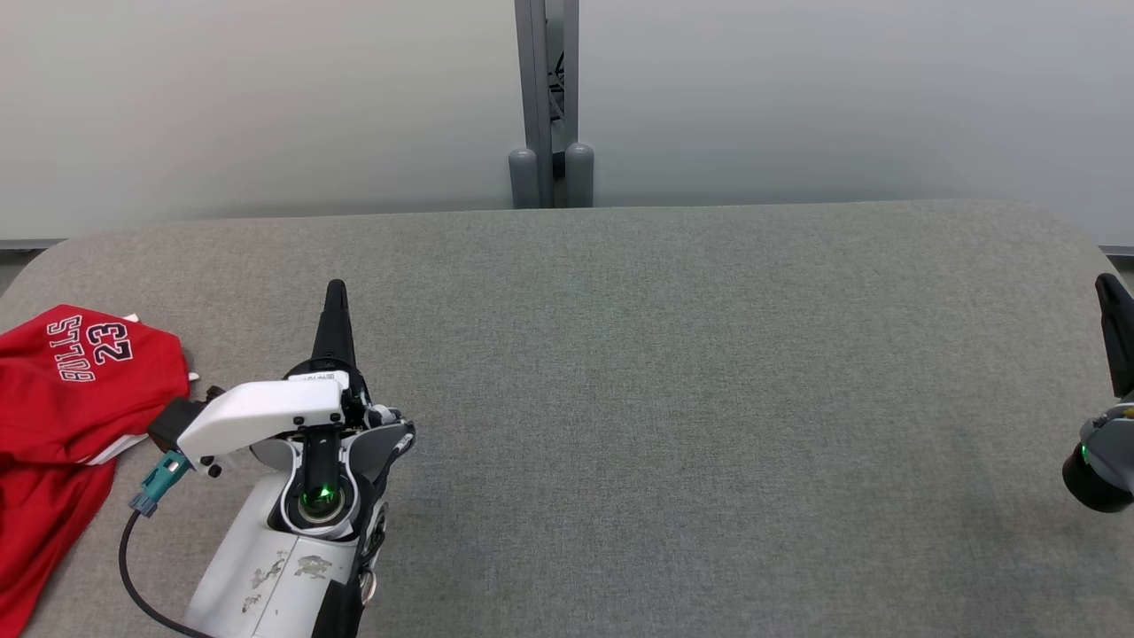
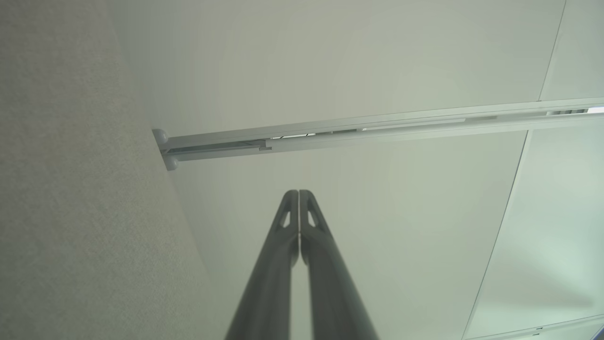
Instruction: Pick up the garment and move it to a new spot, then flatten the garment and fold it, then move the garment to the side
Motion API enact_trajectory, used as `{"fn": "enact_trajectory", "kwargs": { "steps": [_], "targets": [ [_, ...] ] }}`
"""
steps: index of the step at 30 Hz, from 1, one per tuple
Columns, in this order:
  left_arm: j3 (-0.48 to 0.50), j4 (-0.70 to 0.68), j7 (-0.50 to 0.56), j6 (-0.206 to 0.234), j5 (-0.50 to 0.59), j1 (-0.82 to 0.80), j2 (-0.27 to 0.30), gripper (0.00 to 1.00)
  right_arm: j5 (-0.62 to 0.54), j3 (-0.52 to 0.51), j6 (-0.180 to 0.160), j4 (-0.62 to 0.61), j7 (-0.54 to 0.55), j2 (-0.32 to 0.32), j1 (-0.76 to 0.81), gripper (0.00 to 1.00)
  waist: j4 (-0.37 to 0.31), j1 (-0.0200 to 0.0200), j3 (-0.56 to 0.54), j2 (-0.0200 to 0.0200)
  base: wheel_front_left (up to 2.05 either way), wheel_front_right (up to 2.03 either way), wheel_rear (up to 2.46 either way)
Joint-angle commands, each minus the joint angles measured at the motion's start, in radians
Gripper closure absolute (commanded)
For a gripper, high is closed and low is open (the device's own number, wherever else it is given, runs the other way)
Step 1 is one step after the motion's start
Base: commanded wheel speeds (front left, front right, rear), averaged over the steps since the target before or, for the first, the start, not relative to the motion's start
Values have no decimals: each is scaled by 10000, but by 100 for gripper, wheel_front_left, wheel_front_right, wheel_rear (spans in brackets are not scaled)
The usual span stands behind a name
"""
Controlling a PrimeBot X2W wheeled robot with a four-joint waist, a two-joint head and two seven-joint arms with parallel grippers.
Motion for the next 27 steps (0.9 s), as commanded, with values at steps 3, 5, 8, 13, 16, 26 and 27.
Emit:
{"fn": "enact_trajectory", "kwargs": {
  "steps": [3,5,8,13,16,26,27],
  "targets": [
    [20,-11,-21,-39,-60,-83,32,100,18,8,22,9,-24,-55,59,100,0,0,0,0,0,0,0],
    [18,-11,-21,-39,-60,-83,32,100,18,8,22,8,-24,-55,59,100,0,0,0,0,0,0,0],
    [18,-11,-21,-39,-60,-83,32,100,18,8,22,8,-24,-55,59,100,0,0,0,0,0,0,0],
    [18,-11,-21,-39,-60,-83,32,100,20,4,22,8,-25,-55,59,100,0,0,0,0,0,0,0],
    [19,-11,-21,-39,-60,-83,32,100,18,8,22,8,-24,-55,59,100,0,0,0,0,0,0,0],
    [19,-12,-21,-39,-60,-83,32,100,18,4,22,8,-24,-55,59,100,0,0,0,0,0,0,0],
    [19,-12,-21,-39,-60,-83,32,100,18,8,22,8,-24,-55,59,100,0,0,0,0,0,0,0]
  ]
}}
